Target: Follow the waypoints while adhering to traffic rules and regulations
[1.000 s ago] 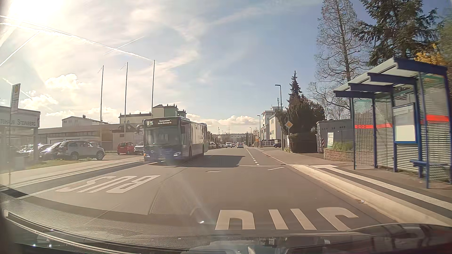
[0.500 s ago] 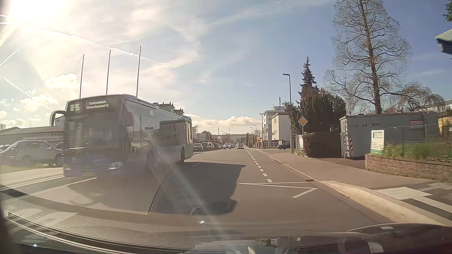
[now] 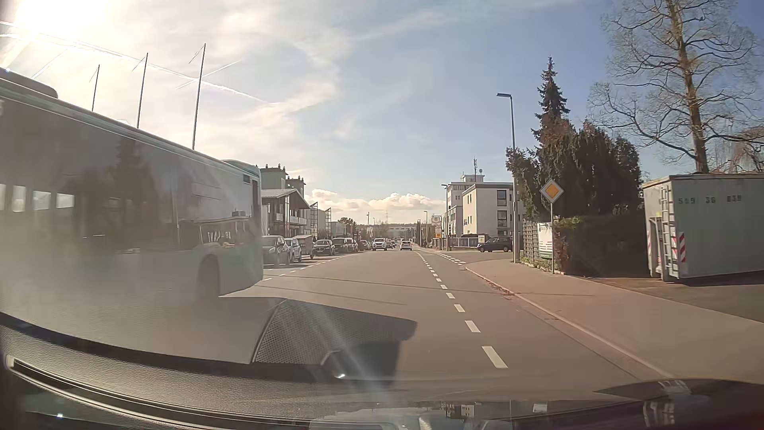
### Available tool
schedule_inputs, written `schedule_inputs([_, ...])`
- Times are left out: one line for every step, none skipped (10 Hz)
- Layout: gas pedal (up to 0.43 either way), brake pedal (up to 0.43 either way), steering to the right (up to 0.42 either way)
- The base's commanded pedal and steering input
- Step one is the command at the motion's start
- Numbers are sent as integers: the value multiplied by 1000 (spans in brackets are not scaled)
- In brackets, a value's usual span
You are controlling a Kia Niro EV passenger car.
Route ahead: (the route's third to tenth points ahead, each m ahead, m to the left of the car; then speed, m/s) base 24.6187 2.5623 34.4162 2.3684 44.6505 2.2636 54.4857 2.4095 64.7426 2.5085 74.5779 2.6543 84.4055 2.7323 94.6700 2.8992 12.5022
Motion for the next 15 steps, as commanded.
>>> schedule_inputs([150,0,0])
schedule_inputs([150,0,0])
schedule_inputs([150,0,0])
schedule_inputs([150,0,0])
schedule_inputs([150,0,0])
schedule_inputs([150,0,0])
schedule_inputs([150,0,0])
schedule_inputs([150,0,0])
schedule_inputs([150,0,0])
schedule_inputs([150,0,0])
schedule_inputs([150,0,0])
schedule_inputs([150,0,0])
schedule_inputs([150,0,0])
schedule_inputs([150,0,0])
schedule_inputs([150,0,0])
